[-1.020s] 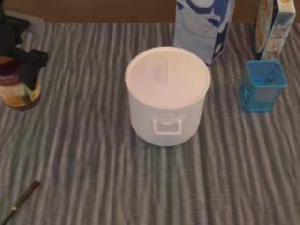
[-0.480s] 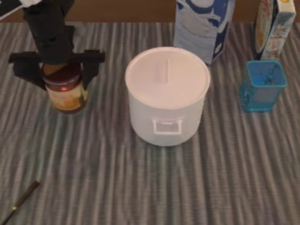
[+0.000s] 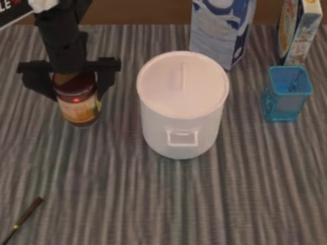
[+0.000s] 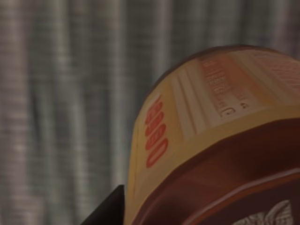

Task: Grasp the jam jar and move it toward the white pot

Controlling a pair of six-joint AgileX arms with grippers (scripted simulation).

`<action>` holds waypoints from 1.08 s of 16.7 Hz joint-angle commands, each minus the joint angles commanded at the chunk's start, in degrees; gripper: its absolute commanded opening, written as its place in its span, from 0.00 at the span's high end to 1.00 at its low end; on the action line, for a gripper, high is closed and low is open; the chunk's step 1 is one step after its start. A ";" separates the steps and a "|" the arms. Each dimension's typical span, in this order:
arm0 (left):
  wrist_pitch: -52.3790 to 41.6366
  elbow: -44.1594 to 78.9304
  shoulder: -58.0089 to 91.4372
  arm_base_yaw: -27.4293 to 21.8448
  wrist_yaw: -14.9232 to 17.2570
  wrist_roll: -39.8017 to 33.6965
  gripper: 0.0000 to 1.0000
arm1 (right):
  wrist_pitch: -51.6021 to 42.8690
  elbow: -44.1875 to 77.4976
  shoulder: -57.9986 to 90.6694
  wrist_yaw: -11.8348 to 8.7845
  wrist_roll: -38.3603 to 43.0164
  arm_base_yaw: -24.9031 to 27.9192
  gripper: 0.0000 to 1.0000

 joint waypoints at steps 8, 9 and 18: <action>9.21 -6.92 2.25 -0.21 0.10 0.00 1.00 | 0.00 0.00 0.00 0.00 0.00 0.00 0.00; 9.21 -6.92 2.25 -0.21 0.10 0.00 1.00 | 0.00 0.00 0.00 0.00 0.00 0.00 0.00; 9.21 -6.92 2.25 -0.21 0.10 0.00 0.40 | 0.00 0.00 0.00 0.00 0.00 0.00 0.00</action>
